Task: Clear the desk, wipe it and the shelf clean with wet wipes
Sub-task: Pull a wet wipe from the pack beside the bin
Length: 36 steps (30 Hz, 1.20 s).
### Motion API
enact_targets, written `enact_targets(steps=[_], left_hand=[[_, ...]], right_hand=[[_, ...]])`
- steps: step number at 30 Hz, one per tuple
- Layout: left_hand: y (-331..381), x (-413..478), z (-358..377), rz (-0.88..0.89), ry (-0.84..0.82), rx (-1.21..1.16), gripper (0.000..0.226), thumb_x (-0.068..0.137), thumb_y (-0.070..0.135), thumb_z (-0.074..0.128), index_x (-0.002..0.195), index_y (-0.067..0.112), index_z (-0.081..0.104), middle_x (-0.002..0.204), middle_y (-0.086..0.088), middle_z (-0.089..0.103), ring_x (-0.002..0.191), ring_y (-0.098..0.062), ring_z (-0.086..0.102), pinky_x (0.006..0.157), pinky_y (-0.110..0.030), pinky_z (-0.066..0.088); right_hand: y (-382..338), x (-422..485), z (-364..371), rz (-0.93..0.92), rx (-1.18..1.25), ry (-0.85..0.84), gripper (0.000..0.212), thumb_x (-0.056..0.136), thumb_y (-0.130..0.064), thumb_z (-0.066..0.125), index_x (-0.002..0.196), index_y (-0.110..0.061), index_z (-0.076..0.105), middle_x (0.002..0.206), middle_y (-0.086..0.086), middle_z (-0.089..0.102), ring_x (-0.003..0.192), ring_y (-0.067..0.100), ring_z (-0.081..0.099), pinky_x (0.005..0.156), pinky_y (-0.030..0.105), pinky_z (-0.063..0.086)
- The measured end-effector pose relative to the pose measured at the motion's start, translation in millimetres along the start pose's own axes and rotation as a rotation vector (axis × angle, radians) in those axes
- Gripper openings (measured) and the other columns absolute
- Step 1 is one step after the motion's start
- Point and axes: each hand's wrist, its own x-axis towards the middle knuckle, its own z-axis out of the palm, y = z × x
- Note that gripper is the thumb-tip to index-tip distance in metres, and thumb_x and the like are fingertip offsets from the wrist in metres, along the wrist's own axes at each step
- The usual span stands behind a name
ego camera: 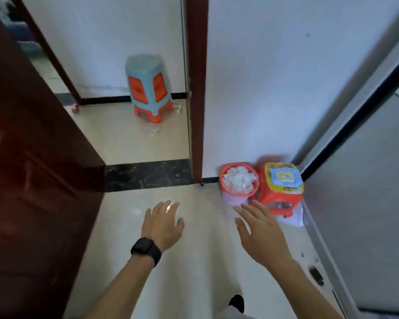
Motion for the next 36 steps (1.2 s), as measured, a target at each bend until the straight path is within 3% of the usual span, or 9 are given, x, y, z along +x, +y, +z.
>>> enact_targets(steps=[6,12,18,20,23,26,29,36], left_hand=[[133.9,81.2,19.2,0.142,-0.028,0.047,0.056,0.096,0.044,0.045,0.149,0.026,0.038,0.155,-0.002,0.038,0.143,-0.022,0.033,0.116,-0.046,0.026],[234.4,145.2,37.9,0.315,-0.078,0.071,0.052,0.095,0.038,0.050,0.144,0.024,0.044,0.151,0.000,0.043,0.140,-0.024,0.037,0.113,-0.045,0.027],[313.0,248.5,73.3,0.414,-0.196,0.137,0.056,0.089,0.037,0.051,0.144,0.026,0.042,0.146,-0.002,0.048,0.132,-0.029,0.045,0.112,-0.046,0.031],[343.0,288.8,87.0,0.444,-0.238,0.149,0.054,0.091,0.037,0.050,0.144,0.027,0.043,0.148,-0.002,0.047,0.136,-0.028,0.041,0.114,-0.046,0.027],[388.2,343.0,102.5,0.492,-0.344,0.175,0.051,0.092,0.035,0.047,0.142,0.027,0.044,0.150,-0.002,0.043,0.139,-0.025,0.036,0.114,-0.048,0.025],[424.9,391.9,120.7,0.495,-0.429,0.179,0.047,0.095,0.034,0.044,0.141,0.025,0.045,0.149,0.000,0.043,0.139,-0.025,0.034,0.115,-0.044,0.022],[447.0,432.2,146.4,0.483,-0.546,0.203,0.043,0.094,0.034,0.042,0.135,0.025,0.049,0.142,-0.001,0.048,0.135,-0.026,0.037,0.111,-0.043,0.026],[459.2,497.7,225.4,0.408,-0.653,0.235,0.039,0.092,0.035,0.041,0.129,0.033,0.054,0.134,0.001,0.053,0.126,-0.028,0.042,0.102,-0.047,0.028]], right_hand=[[142.4,12.5,-36.0,0.189,-0.061,-0.106,0.040,0.095,-0.037,0.043,0.120,-0.022,0.071,0.121,0.001,0.070,0.127,0.031,0.054,0.106,0.045,0.044],[244.7,33.6,-54.2,0.255,-0.147,-0.033,0.038,0.091,-0.032,0.046,0.110,-0.016,0.074,0.111,0.006,0.073,0.113,0.033,0.060,0.104,0.038,0.040],[341.3,92.1,-31.7,0.217,-0.225,0.018,0.037,0.088,-0.029,0.047,0.102,-0.013,0.077,0.101,0.009,0.076,0.106,0.020,0.049,0.098,0.031,0.036],[373.0,118.8,-22.5,0.266,-0.257,-0.079,0.034,0.086,-0.029,0.050,0.101,-0.016,0.077,0.099,0.005,0.077,0.104,0.021,0.056,0.094,0.031,0.039],[420.9,152.6,-10.4,0.478,-0.212,-0.355,0.025,0.087,-0.023,0.066,0.110,-0.021,0.075,0.106,0.003,0.076,0.105,0.032,0.066,0.092,0.037,0.051],[458.6,193.5,-3.5,0.556,-0.114,-0.552,0.036,0.097,-0.029,0.053,0.132,-0.025,0.063,0.130,-0.001,0.066,0.123,0.029,0.054,0.103,0.036,0.041],[493.4,216.6,18.4,0.554,-0.134,-0.692,0.041,0.102,-0.034,0.041,0.141,-0.030,0.053,0.143,-0.006,0.055,0.133,0.022,0.044,0.108,0.030,0.033],[561.5,245.1,103.4,0.679,-0.064,-0.928,0.032,0.092,-0.022,0.045,0.116,-0.025,0.066,0.115,-0.001,0.065,0.113,0.026,0.057,0.085,0.036,0.052]])
